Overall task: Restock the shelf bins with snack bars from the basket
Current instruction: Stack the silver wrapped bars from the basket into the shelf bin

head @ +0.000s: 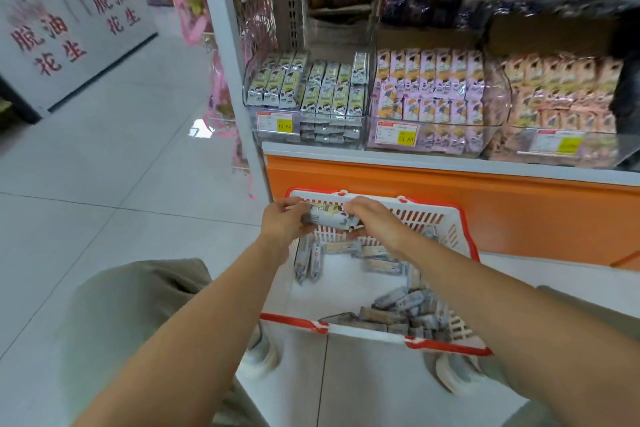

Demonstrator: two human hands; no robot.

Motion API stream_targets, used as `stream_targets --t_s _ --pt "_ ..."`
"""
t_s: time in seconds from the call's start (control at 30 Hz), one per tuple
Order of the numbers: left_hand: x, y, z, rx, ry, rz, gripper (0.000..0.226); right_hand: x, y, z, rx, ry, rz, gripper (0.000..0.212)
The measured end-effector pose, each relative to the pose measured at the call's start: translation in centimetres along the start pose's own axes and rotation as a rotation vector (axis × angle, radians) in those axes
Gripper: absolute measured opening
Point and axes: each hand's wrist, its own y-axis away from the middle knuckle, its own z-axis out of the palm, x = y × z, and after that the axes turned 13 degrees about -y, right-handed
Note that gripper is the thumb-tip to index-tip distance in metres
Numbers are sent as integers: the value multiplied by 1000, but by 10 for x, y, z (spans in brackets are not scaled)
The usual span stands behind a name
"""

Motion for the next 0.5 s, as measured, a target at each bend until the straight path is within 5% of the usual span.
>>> stream_targets --t_s 0.3,0.5 --pt "45 5 -10 103 -113 163 14 -39 7 15 -186 503 -437 35" --pt "85 -4 -20 62 -327 331 36 -74 -20 12 -76 479 -544 39"
